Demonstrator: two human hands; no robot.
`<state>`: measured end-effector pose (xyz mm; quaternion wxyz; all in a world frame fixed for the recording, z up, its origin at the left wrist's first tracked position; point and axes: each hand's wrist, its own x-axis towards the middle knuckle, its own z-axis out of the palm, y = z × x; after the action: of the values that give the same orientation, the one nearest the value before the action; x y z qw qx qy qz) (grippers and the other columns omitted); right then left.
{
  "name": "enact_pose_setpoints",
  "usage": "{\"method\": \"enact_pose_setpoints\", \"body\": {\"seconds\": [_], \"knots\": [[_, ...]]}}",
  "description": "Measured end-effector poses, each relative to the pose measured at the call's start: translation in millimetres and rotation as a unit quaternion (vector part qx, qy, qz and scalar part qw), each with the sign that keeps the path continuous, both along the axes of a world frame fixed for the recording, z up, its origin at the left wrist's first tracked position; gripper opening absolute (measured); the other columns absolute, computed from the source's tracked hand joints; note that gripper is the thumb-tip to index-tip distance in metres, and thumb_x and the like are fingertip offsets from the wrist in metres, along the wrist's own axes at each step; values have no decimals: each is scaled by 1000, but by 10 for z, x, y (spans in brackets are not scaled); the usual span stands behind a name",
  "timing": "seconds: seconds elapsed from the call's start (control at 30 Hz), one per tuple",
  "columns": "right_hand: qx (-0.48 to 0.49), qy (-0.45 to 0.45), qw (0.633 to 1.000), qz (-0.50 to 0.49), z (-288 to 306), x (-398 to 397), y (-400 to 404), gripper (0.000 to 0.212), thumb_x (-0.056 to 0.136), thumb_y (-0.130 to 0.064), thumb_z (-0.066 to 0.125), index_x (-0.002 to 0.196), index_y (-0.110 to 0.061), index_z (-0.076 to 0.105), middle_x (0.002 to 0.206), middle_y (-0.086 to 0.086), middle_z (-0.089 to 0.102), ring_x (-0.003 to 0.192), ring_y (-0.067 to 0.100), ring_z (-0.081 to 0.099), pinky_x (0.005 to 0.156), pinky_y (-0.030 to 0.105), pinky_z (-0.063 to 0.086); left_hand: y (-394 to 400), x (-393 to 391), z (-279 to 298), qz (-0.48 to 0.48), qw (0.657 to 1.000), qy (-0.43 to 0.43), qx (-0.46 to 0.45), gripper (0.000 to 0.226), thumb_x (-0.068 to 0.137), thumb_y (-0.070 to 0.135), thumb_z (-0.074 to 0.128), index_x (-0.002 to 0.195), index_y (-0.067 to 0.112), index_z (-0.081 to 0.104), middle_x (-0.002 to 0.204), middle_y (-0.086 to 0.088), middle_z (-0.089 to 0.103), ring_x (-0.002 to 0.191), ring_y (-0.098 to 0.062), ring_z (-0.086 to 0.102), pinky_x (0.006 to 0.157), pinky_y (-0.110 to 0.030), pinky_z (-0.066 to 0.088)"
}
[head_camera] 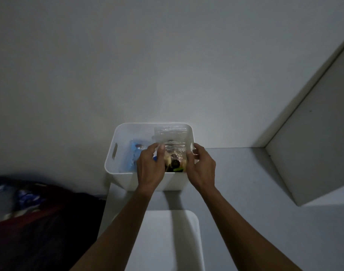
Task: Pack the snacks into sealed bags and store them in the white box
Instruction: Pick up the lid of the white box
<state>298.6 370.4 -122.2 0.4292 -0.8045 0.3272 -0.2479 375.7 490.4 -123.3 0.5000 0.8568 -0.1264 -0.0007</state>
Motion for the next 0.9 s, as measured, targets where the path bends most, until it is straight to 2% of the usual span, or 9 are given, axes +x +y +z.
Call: {"method": "enact_pose_setpoints", "body": {"seconds": [0.07, 0.17, 0.33, 0.5, 0.57, 0.63, 0.73, 0.9], "knots": [[4, 7, 1000, 9, 51, -200, 26, 44, 98, -41, 52, 136, -21, 53, 122, 5, 66, 106, 16, 63, 90, 38, 54, 92, -186, 90, 13, 1000, -1, -15, 45, 96, 50, 49, 126, 19, 62, 124, -5, 64, 115, -19, 59, 98, -33, 46], [17, 11, 1000, 20, 84, -541, 85, 47, 96, -38, 56, 139, -20, 50, 126, 6, 63, 108, 17, 61, 89, 30, 49, 239, -482, 174, 36, 999, 5, -22, 44, 93, 47, 58, 128, 20, 60, 128, -5, 62, 116, -19, 58, 101, -37, 46], [33, 15, 999, 30, -54, -1202, 273, 48, 95, -32, 60, 140, -18, 49, 131, 5, 61, 109, 16, 60, 87, 25, 44, 609, -1131, 17, 51, 998, 12, -18, 42, 91, 44, 63, 126, 21, 62, 121, -3, 64, 108, -12, 60, 89, -22, 41], [71, 69, 995, 34, -488, -1861, 567, 48, 95, -33, 61, 140, -19, 49, 130, 6, 61, 110, 18, 59, 88, 26, 44, 1205, -1775, -439, 76, 996, 13, 35, 40, 88, 33, 69, 123, 12, 63, 114, -9, 68, 100, -17, 63, 84, -23, 43], [93, 98, 990, 31, -682, -2081, 685, 50, 94, -32, 62, 140, -17, 49, 131, 8, 60, 113, 20, 59, 92, 28, 46, 1480, -1966, -654, 91, 991, 67, 66, 44, 90, 37, 66, 127, 15, 60, 121, -9, 64, 106, -19, 61, 89, -29, 44], [105, 131, 985, 30, -864, -2233, 785, 53, 94, -32, 62, 141, -14, 48, 135, 10, 58, 117, 23, 58, 98, 34, 48, 1724, -2070, -889, 99, 985, 97, 106, 50, 90, 41, 63, 132, 13, 57, 126, -12, 60, 112, -25, 60, 97, -40, 47], [116, 177, 977, 33, -1066, -2328, 916, 56, 94, -34, 61, 144, -13, 45, 141, 11, 54, 125, 26, 53, 107, 42, 43, 1959, -2073, -1123, 101, 976, 125, 146, 57, 90, 43, 62, 137, 10, 52, 133, -17, 55, 121, -32, 54, 103, -47, 44], [101, 225, 969, 28, -1314, -2259, 1033, 61, 96, -33, 59, 148, -10, 38, 149, 12, 45, 136, 27, 43, 111, 30, 29, 2089, -1834, -1376, 92, 963, 154, 199, 70, 90, 46, 62, 146, 10, 40, 145, -16, 44, 134, -34, 40, 110, -47, 35]]}}
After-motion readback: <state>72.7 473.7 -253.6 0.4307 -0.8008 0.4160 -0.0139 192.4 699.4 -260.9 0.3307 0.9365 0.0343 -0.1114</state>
